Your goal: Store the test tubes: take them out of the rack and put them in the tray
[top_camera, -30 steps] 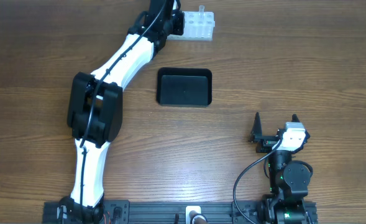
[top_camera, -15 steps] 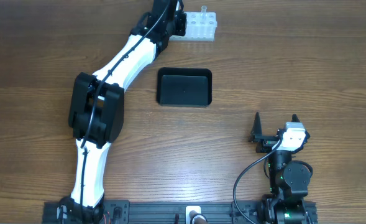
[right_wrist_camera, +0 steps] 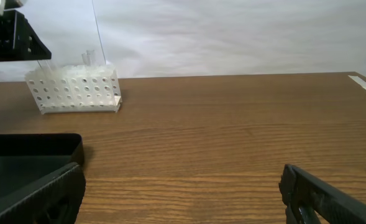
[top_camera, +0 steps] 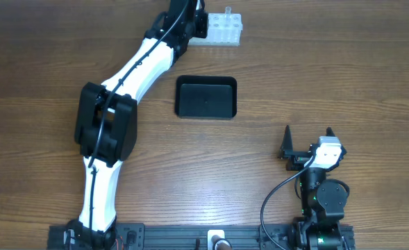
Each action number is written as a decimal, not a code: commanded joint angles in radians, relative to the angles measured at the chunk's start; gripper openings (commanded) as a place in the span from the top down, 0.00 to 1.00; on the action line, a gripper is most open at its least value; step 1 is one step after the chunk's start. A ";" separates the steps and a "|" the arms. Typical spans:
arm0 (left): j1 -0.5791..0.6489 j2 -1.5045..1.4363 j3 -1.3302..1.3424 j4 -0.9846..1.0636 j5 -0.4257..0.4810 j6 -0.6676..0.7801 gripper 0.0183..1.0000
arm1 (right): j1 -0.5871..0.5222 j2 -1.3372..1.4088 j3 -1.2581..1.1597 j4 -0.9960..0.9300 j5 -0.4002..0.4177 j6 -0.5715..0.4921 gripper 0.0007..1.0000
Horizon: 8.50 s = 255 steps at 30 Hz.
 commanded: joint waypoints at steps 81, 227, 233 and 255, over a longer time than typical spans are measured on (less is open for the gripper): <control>-0.029 -0.011 0.021 -0.891 0.261 -0.159 0.92 | 0.005 -0.010 -0.005 -0.004 -0.008 0.010 0.01; 0.003 0.230 0.387 -0.227 -0.088 -0.084 0.43 | 0.005 -0.010 -0.005 -0.004 -0.008 0.010 0.01; 0.003 0.230 0.386 -0.227 -0.088 -0.084 0.52 | 0.005 -0.010 -0.005 -0.004 -0.008 0.010 0.01; 0.003 0.222 0.387 -0.228 -0.088 -0.083 0.98 | 0.005 -0.010 -0.005 -0.004 -0.008 0.010 0.01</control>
